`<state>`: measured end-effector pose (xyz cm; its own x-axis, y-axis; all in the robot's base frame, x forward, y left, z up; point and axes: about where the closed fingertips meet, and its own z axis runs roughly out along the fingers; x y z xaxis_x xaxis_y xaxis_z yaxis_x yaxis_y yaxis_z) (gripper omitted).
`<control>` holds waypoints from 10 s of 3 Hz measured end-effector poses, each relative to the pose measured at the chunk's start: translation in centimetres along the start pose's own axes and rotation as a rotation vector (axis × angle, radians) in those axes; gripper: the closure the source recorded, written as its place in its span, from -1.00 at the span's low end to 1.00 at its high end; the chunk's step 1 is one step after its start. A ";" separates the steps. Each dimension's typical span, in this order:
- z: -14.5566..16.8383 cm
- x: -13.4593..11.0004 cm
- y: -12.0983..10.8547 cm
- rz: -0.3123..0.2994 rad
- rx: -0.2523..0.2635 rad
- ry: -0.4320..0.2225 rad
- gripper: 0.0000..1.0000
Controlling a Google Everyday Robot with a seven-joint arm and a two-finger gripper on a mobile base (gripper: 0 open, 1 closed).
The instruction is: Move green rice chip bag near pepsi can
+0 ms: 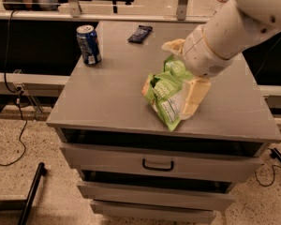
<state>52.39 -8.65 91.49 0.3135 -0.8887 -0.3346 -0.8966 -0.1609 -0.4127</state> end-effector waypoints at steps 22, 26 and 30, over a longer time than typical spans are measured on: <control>13.6 -3.1 -15.1 0.553 -0.081 0.027 1.00; 15.1 -3.2 -15.0 0.555 -0.103 0.037 -0.36; 12.1 0.0 -15.9 0.595 -0.082 -0.058 -1.00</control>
Offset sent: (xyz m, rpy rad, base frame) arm 0.0591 0.0396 -0.0724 -0.0081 0.0279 0.0615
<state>70.48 -0.89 87.79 -0.2347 -0.8119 -0.5346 -0.9438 0.3220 -0.0748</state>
